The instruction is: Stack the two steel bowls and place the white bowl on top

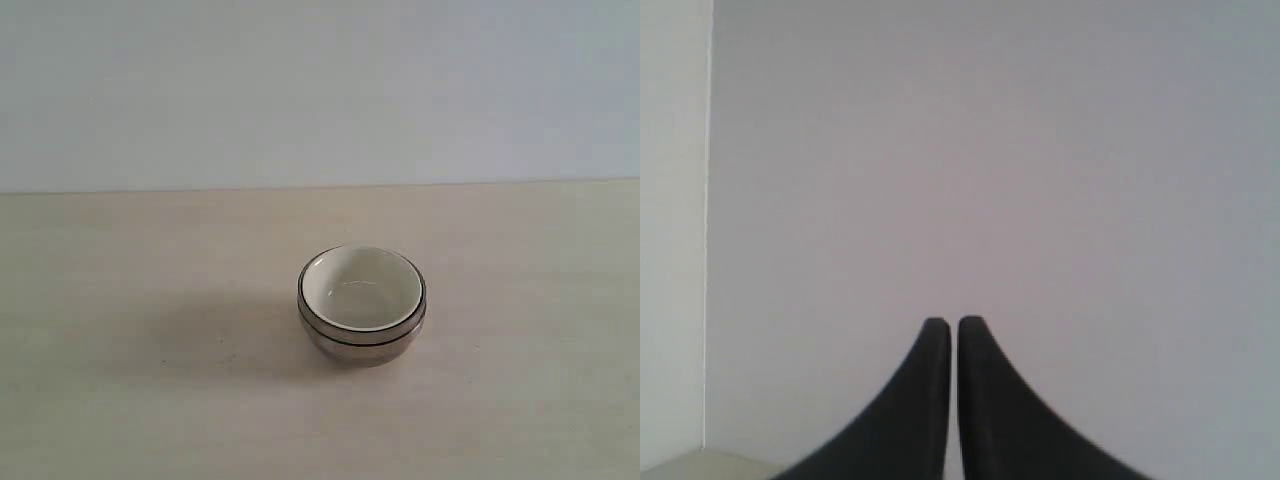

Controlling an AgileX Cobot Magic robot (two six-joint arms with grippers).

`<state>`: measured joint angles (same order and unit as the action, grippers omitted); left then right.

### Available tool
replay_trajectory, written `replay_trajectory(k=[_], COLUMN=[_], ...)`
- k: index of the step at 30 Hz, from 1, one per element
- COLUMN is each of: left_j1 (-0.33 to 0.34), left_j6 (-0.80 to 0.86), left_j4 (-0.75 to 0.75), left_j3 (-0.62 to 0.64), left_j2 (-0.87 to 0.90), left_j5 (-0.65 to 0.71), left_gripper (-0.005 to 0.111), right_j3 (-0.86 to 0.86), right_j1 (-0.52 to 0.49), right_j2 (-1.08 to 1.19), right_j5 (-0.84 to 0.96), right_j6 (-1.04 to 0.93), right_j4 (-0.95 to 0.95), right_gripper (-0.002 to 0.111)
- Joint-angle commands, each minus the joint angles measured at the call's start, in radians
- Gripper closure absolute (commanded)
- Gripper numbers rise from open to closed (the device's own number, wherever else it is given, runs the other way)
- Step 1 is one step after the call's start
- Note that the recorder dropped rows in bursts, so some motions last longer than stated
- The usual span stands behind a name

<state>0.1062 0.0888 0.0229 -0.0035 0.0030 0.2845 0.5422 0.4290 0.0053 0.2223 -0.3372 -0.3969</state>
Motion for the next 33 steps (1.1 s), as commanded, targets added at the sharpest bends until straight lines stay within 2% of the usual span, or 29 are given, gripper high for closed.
replay_trajectory(k=[1, 6, 16, 22, 31, 33], left_j1=[0.001, 0.001, 0.001, 0.001, 0.001, 0.001], left_j6=[-0.011, -0.011, -0.011, -0.011, -0.011, -0.011], left_j4=[0.003, 0.003, 0.003, 0.003, 0.003, 0.003], left_j3=[0.003, 0.003, 0.003, 0.003, 0.003, 0.003], left_j2=[-0.003, -0.003, -0.003, -0.003, -0.003, -0.003], left_j5=[0.000, 0.000, 0.000, 0.000, 0.000, 0.000], left_gripper=[0.103, 0.103, 0.103, 0.103, 0.103, 0.103], right_j3=[-0.241, -0.535, -0.542, -0.542, -0.542, -0.542], right_j1=[-0.001, -0.001, -0.001, -0.001, 0.009, -0.016], right_j2=[-0.005, -0.005, -0.005, -0.005, -0.005, -0.005], right_j5=[-0.185, -0.430, -0.397, -0.303, -0.253, -0.243], right_j6=[0.050, 0.066, 0.000, -0.146, -0.132, -0.130], right_j4=[-0.012, -0.011, -0.008, -0.008, -0.015, -0.015], right_gripper=[0.108, 0.108, 0.108, 0.108, 0.108, 0.108])
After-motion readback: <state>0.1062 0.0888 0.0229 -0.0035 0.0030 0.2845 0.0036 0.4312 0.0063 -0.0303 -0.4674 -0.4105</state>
